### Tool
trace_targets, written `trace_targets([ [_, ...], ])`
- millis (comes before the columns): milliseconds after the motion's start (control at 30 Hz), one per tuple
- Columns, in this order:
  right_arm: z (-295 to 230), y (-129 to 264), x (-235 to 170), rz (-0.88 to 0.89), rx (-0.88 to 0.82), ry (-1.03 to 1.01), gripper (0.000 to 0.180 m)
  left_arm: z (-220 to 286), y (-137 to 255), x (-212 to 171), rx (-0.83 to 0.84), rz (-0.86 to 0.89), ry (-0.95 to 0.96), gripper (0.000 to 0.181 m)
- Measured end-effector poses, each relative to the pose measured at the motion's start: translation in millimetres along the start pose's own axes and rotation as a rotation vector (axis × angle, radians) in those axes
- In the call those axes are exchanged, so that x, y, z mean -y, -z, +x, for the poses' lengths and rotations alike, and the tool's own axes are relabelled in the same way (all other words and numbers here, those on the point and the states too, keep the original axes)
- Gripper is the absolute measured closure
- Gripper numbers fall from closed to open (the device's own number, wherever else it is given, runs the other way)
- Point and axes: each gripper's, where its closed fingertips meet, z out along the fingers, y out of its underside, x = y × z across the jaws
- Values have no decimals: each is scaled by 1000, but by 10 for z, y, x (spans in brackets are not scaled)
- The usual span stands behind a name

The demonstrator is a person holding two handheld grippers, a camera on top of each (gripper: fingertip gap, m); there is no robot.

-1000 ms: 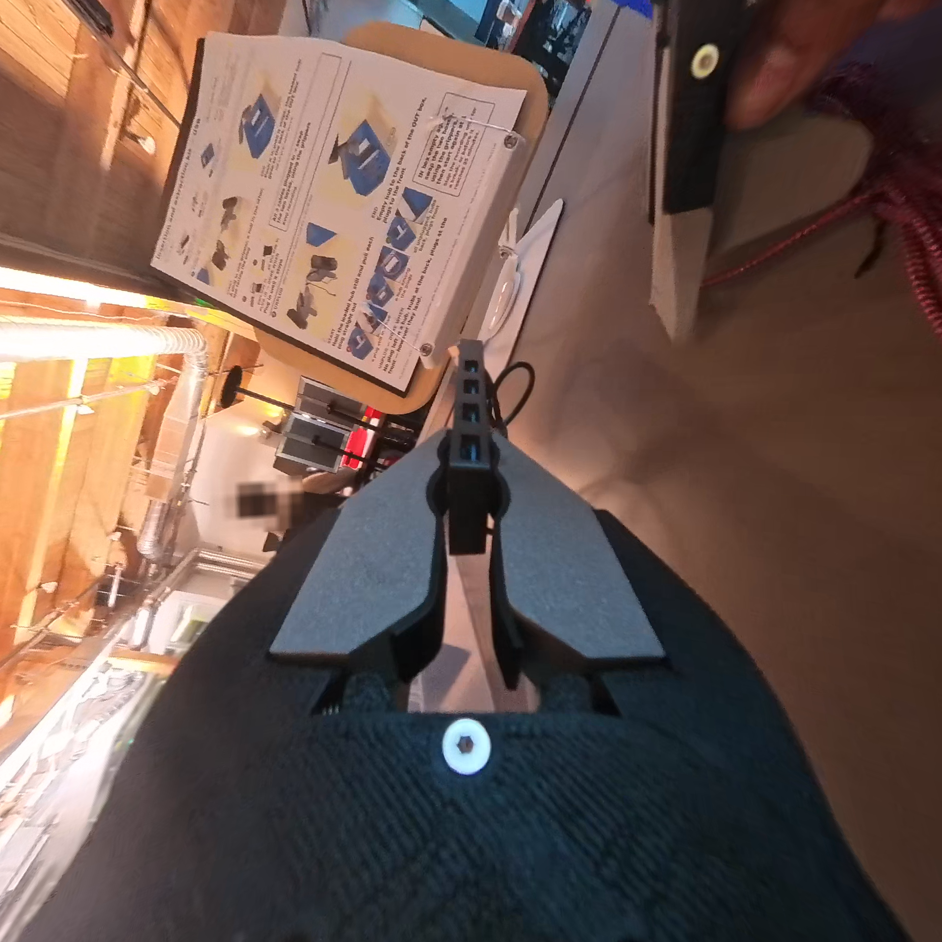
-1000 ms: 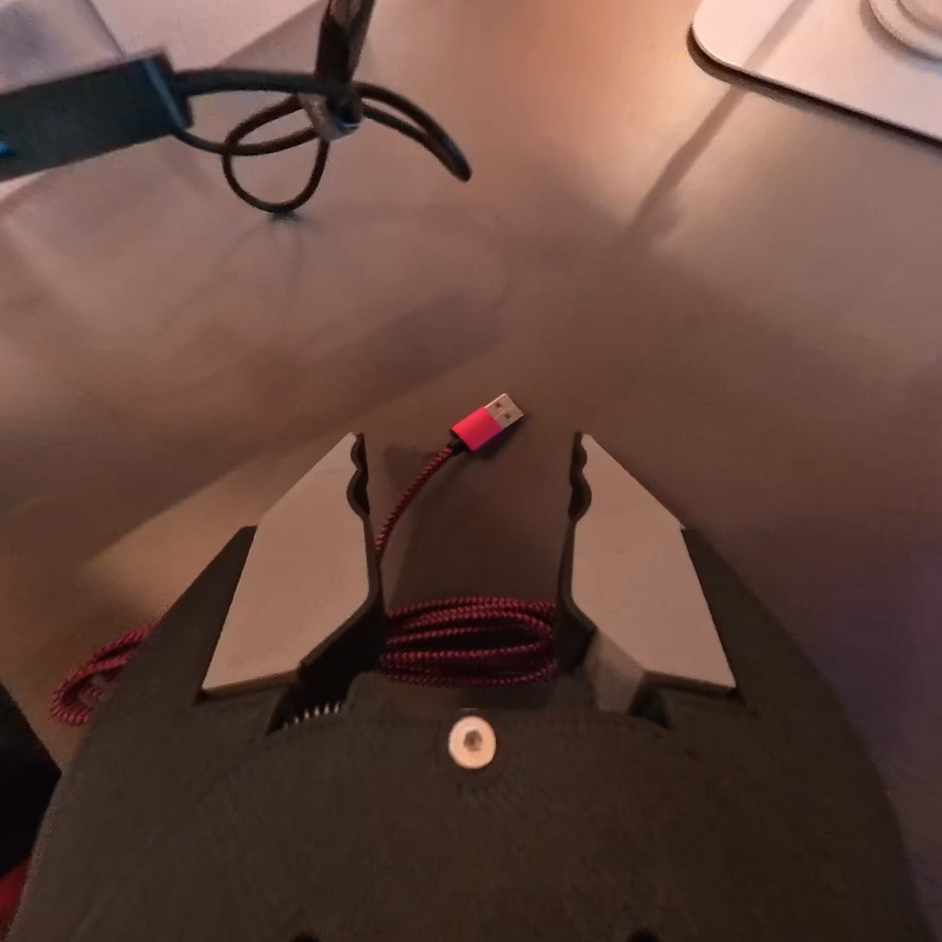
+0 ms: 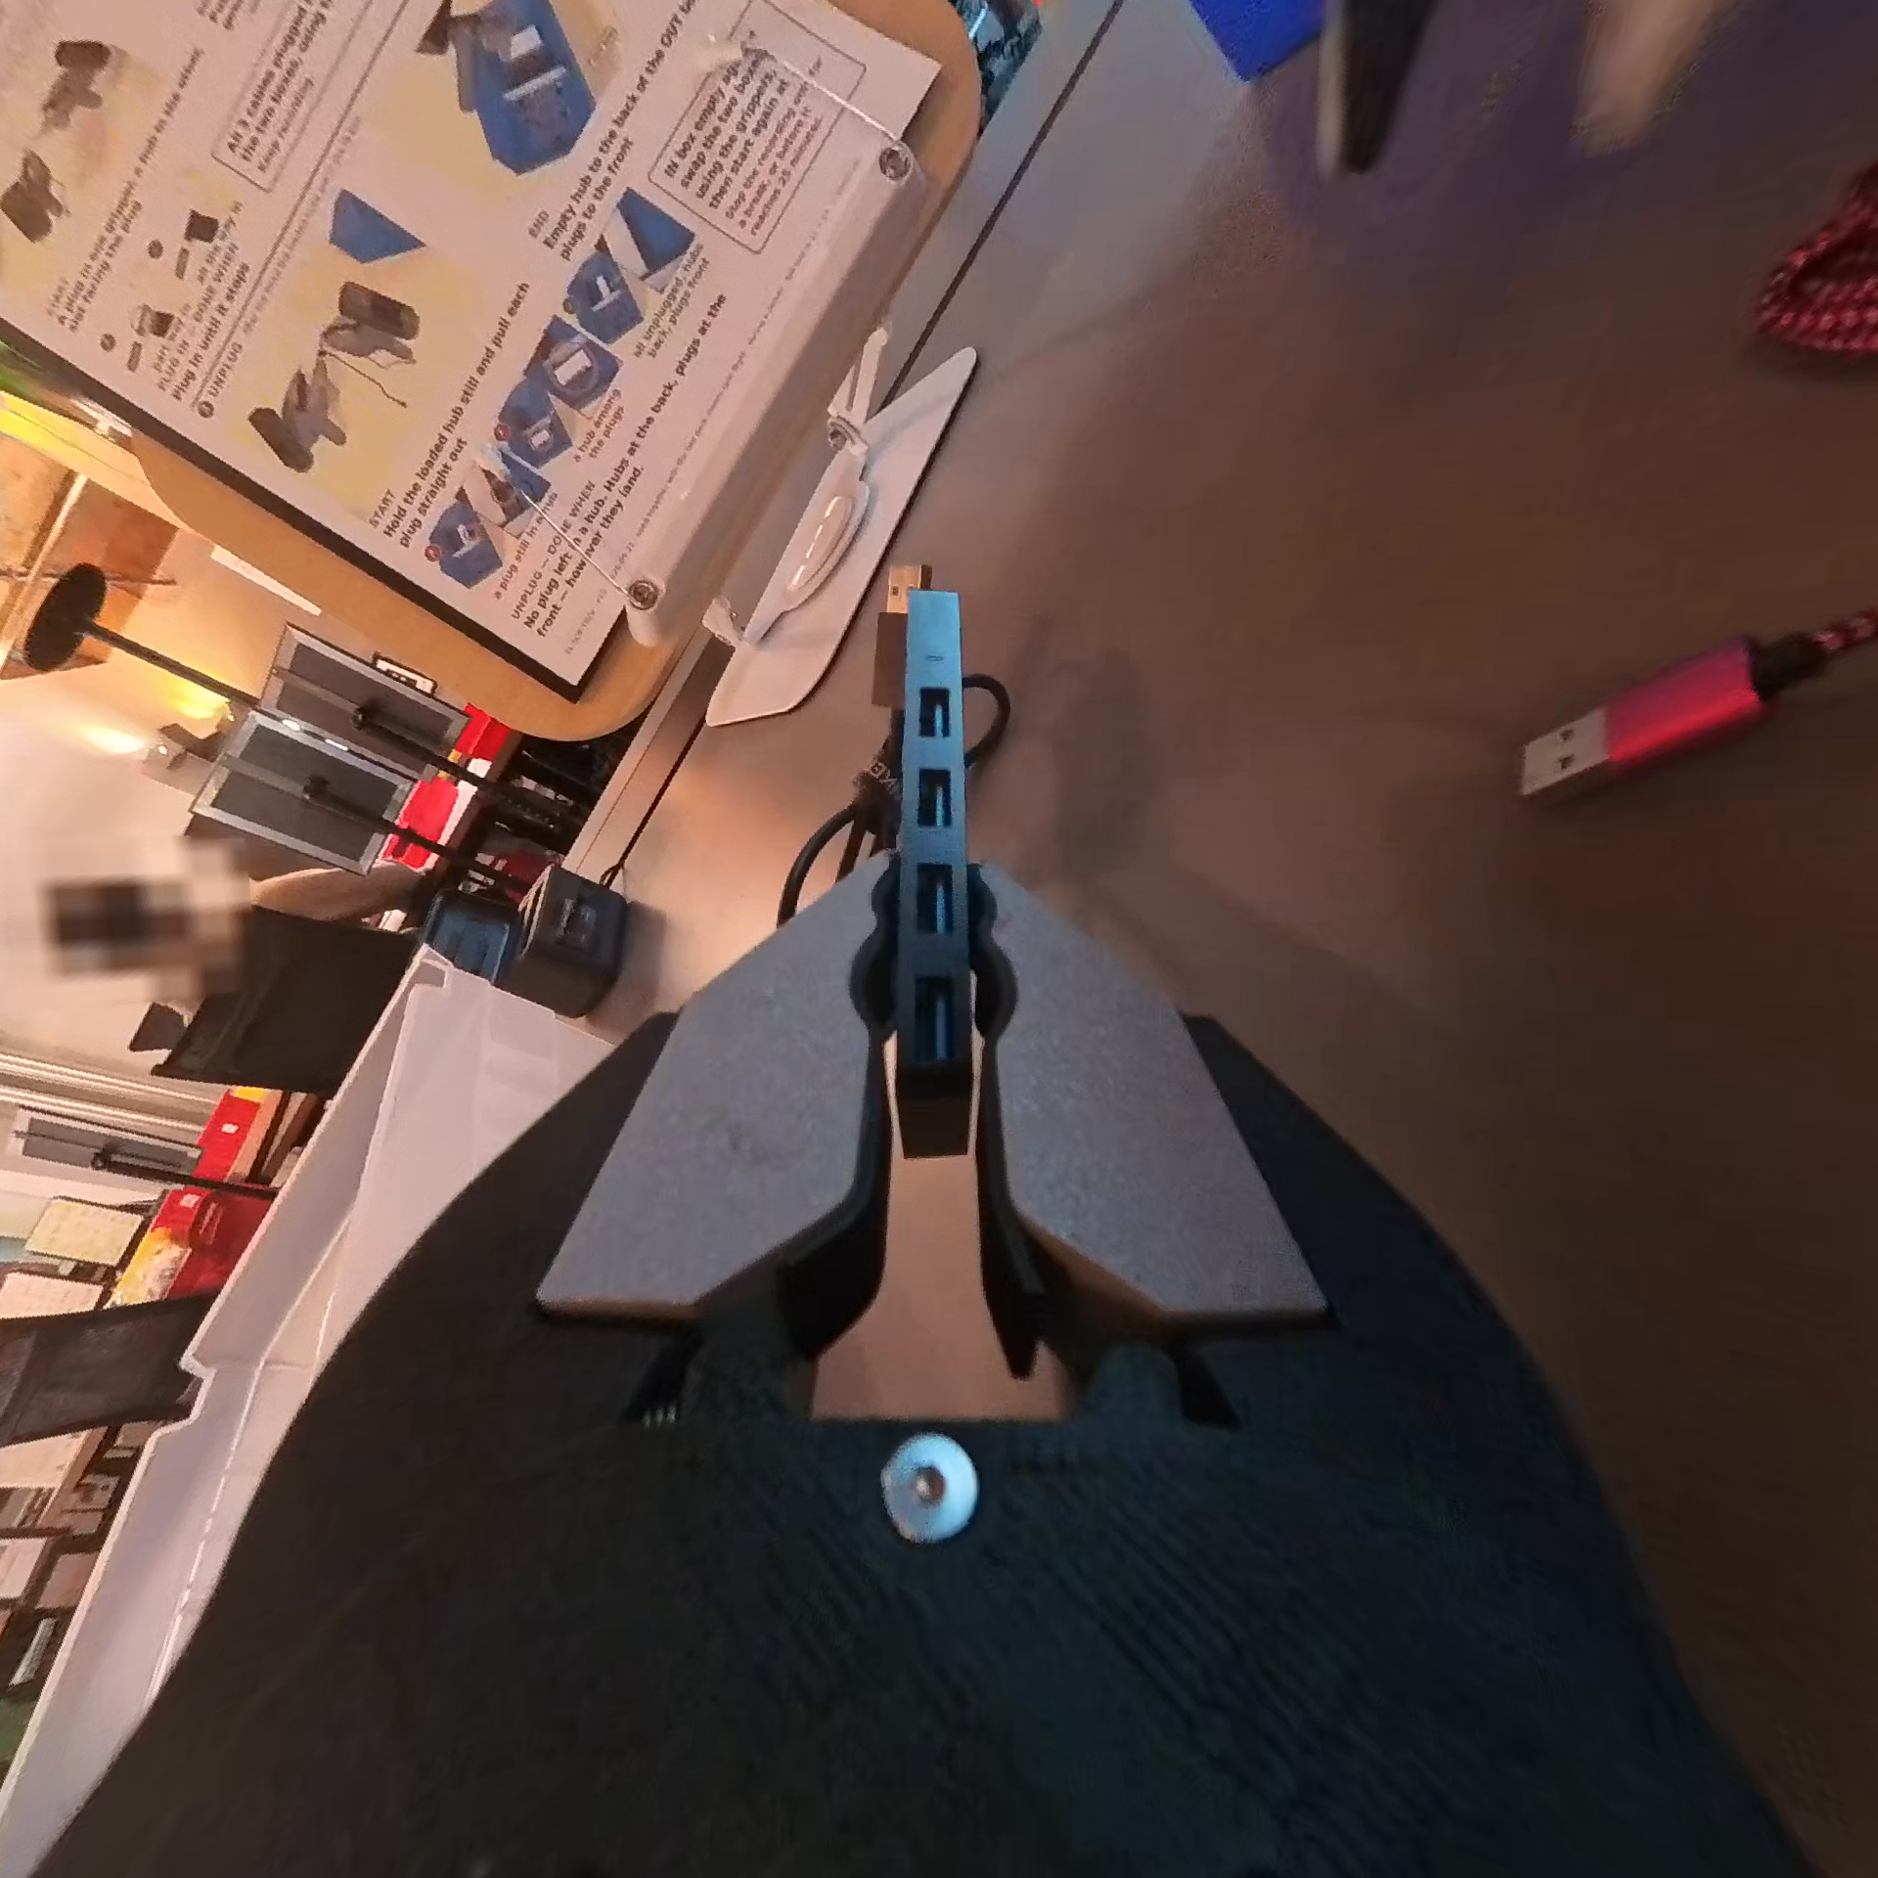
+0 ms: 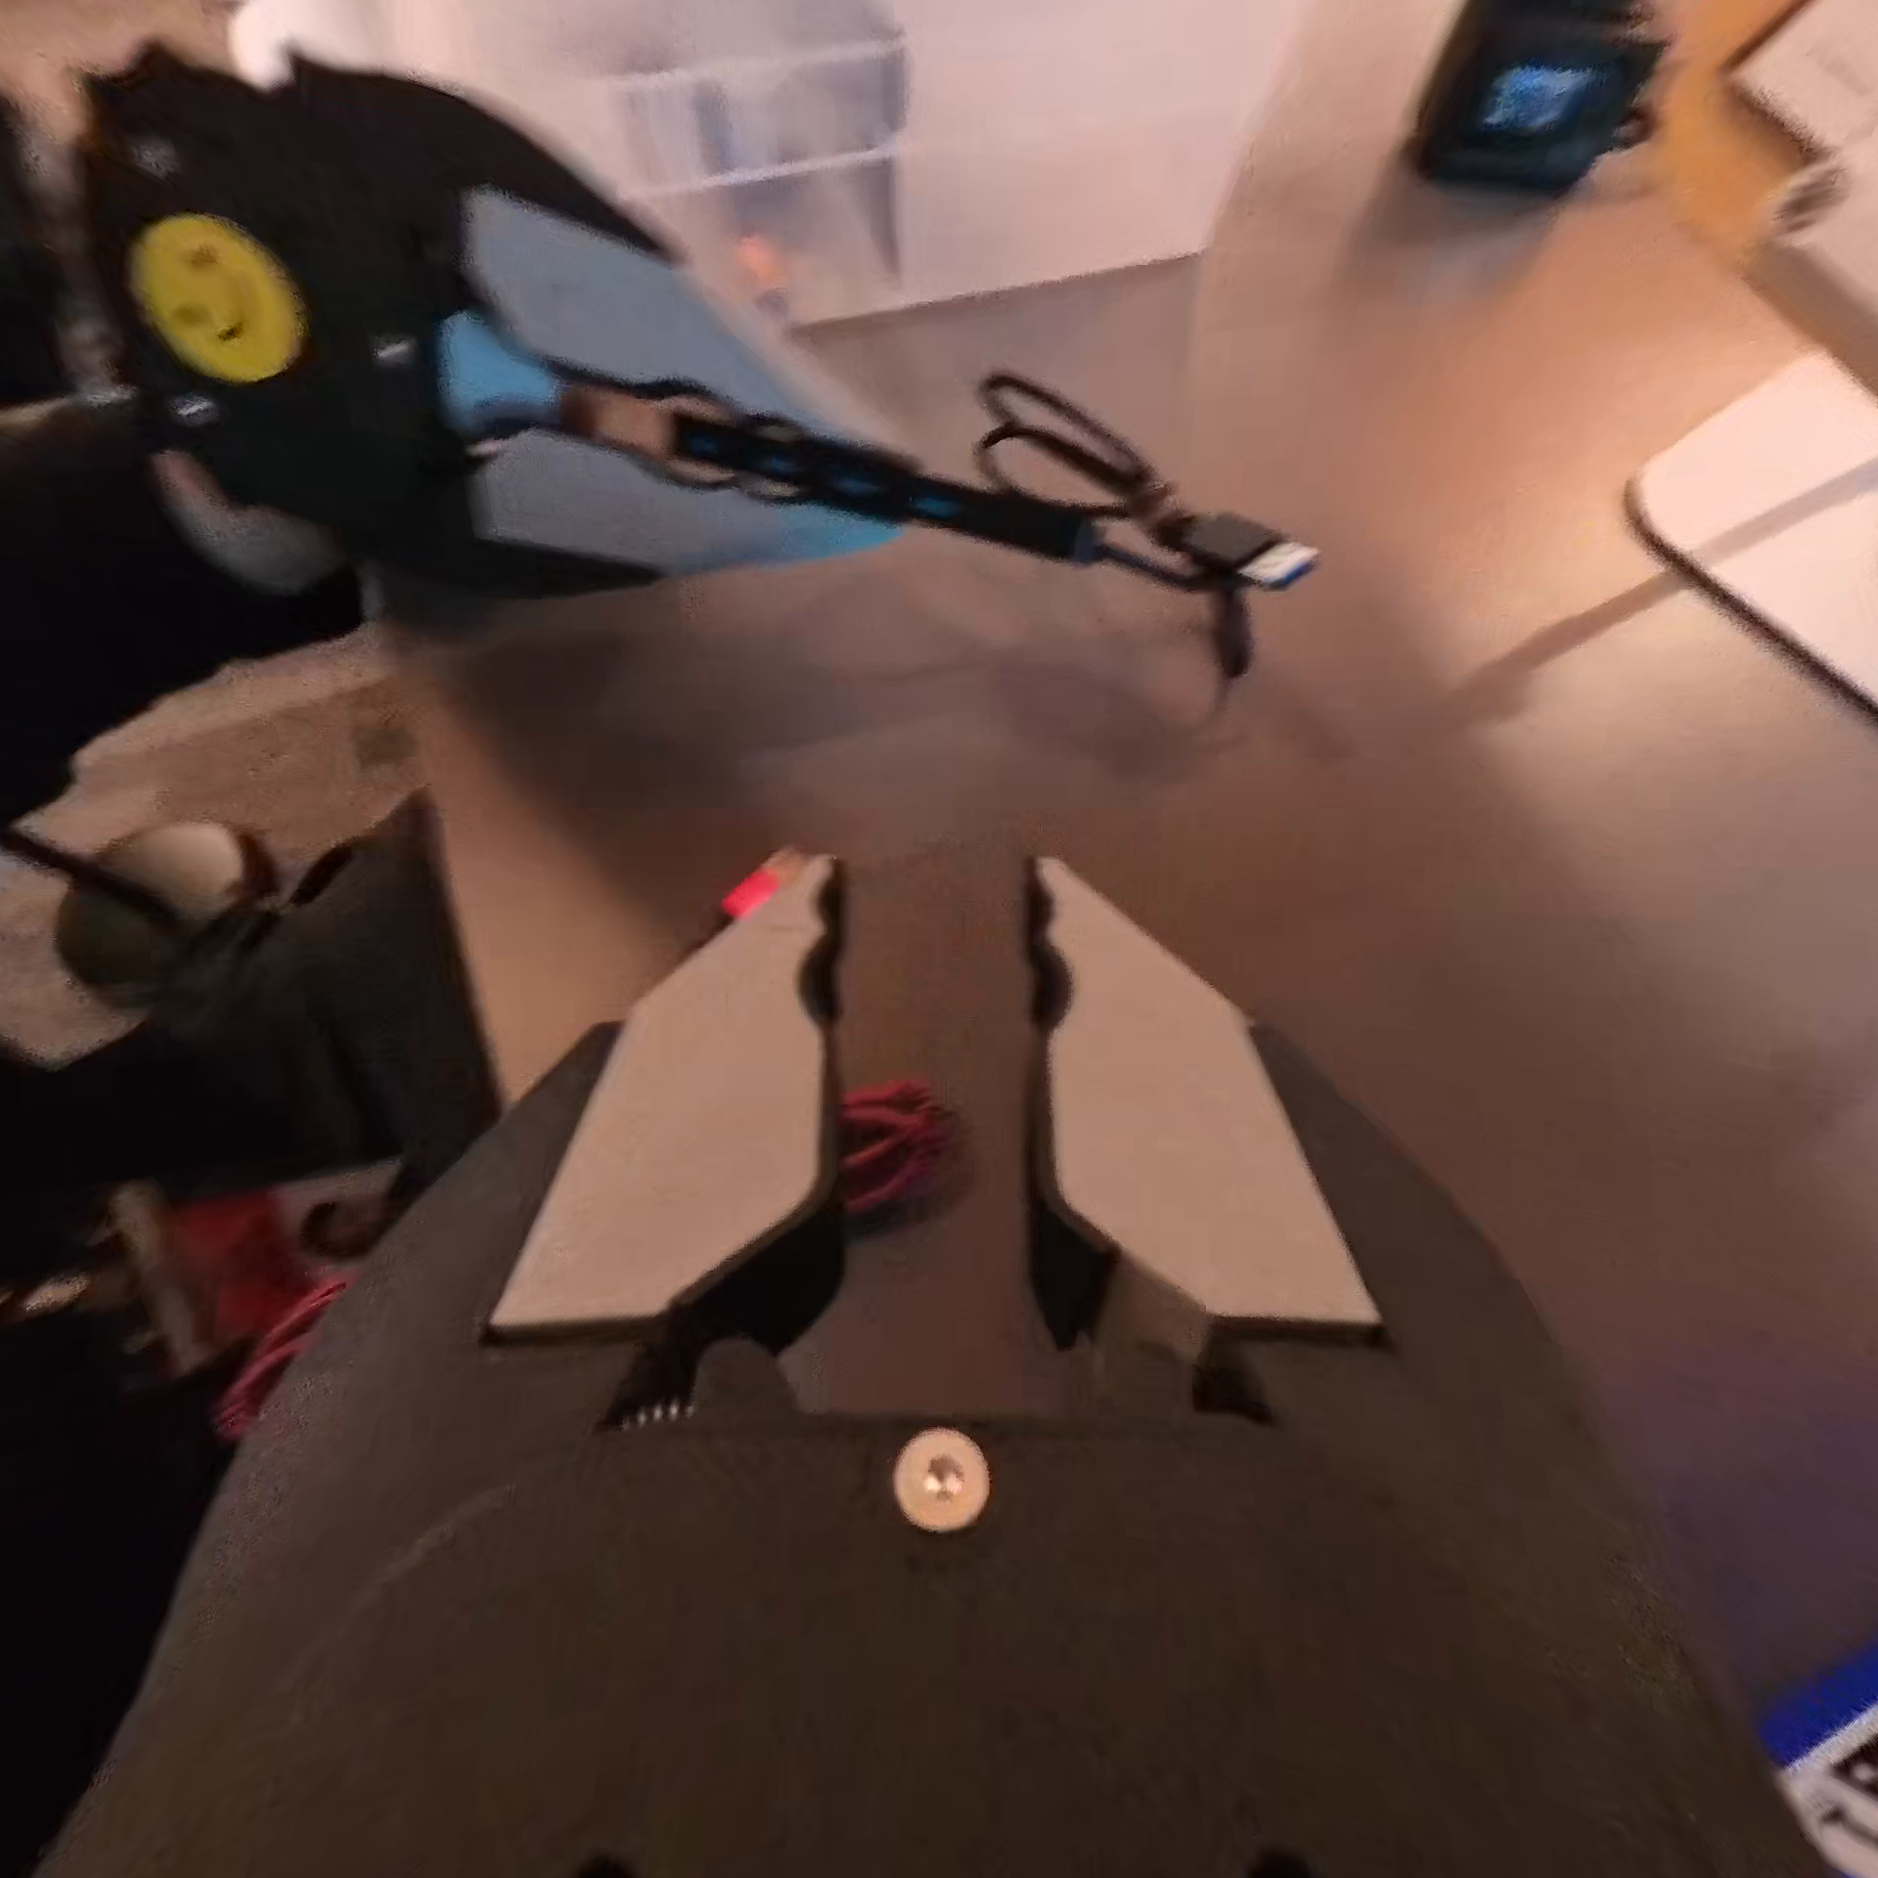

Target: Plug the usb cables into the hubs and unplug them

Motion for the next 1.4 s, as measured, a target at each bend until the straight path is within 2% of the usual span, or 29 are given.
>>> trace_targets([
  [100, -404, 41, -198, -130, 33, 67, 143, 3, -4, -2, -5, 0, 5, 174],
  [233, -563, -114, -536, -312, 7, 66, 128, -7, 3, -5, -11, 3, 25, 174],
  [267, -587, -166, -590, -334, 16, 69, 130, 5, 7, -3, -18, 5, 27, 173],
  [367, -576, -272, -661, -372, 36, 161, 157, 7, 9, -11, -16, 2, 16, 173],
  [433, -295, -308, -601, -393, -39, 310, 178, 7, 3, -21, -20, -3, 23, 173],
  [567, 297, -336, -310, -407, -117, 605, 178, -11, 11, -24, -14, -1, 28, 174],
  [667, 353, -401, -196, -412, -26, 709, 180, -58, -2, -69, 18, -27, 20, 173],
  [733, 332, -453, -293, -479, 43, 687, 176, -149, -10, -145, 64, -69, 36, 173],
  [800, 320, -486, -396, -531, 72, 635, 162, -203, -16, -211, 89, -100, 49, 173],
  [867, 284, -522, -394, -498, 73, 587, 155, -209, -17, -220, 97, -107, 37, 173],
  [1000, 111, -521, -298, -353, 120, 544, 151, -147, -33, -199, 79, -105, 0, 173],
  [1133, 0, -457, -298, -287, 228, 555, 152, -122, -40, -192, 70, -104, -10, 173],
  [1233, -120, -421, -271, -271, 372, 529, 149, -101, -25, -158, 57, -83, -10, 173],
  [1400, -73, -529, -359, -383, 457, 480, 149, -175, 16, -102, 140, -73, -85, 172],
])
